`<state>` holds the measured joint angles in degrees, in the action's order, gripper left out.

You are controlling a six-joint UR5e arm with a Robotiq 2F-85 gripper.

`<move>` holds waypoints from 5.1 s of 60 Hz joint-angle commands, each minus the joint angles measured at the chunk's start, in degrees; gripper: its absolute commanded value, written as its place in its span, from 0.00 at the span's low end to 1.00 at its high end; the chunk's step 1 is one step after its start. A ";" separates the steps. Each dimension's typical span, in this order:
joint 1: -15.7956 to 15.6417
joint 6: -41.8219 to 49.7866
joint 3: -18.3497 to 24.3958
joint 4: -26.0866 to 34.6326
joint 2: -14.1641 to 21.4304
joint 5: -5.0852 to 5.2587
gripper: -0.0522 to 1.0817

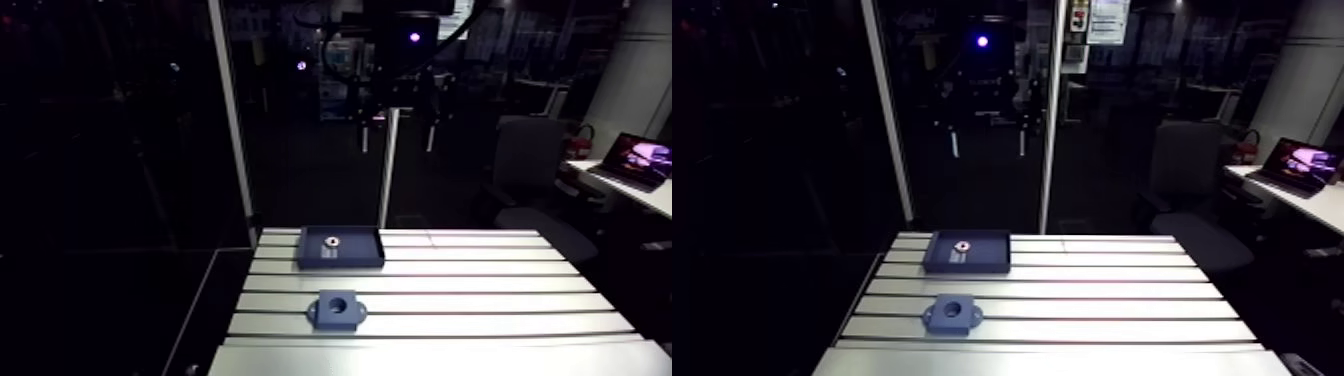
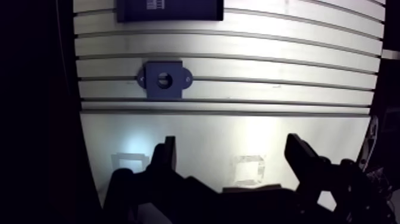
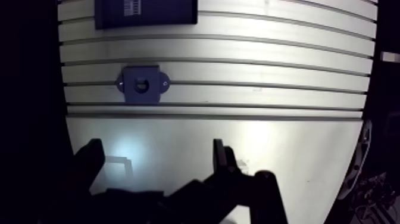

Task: Pick up the bearing and press it into the housing until flush.

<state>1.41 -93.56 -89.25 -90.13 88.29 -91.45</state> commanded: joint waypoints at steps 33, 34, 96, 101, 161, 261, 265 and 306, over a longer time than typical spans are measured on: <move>-0.24 -0.96 -0.56 1.69 2.64 1.94 0.05; -0.34 -0.89 -0.46 1.45 2.11 2.09 0.05; -6.57 5.10 7.32 -12.83 -21.22 2.74 0.05; -6.68 5.10 9.79 -12.99 -24.01 2.57 0.05; -7.21 4.12 14.84 -20.72 -35.47 1.48 0.14; -7.65 7.25 10.55 -24.07 -37.45 1.41 0.29; -7.65 7.54 10.30 -24.08 -37.45 1.41 0.29; -7.48 7.48 9.32 -25.83 -37.70 1.06 0.32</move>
<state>-6.10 -86.01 -79.84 -115.10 50.70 -90.29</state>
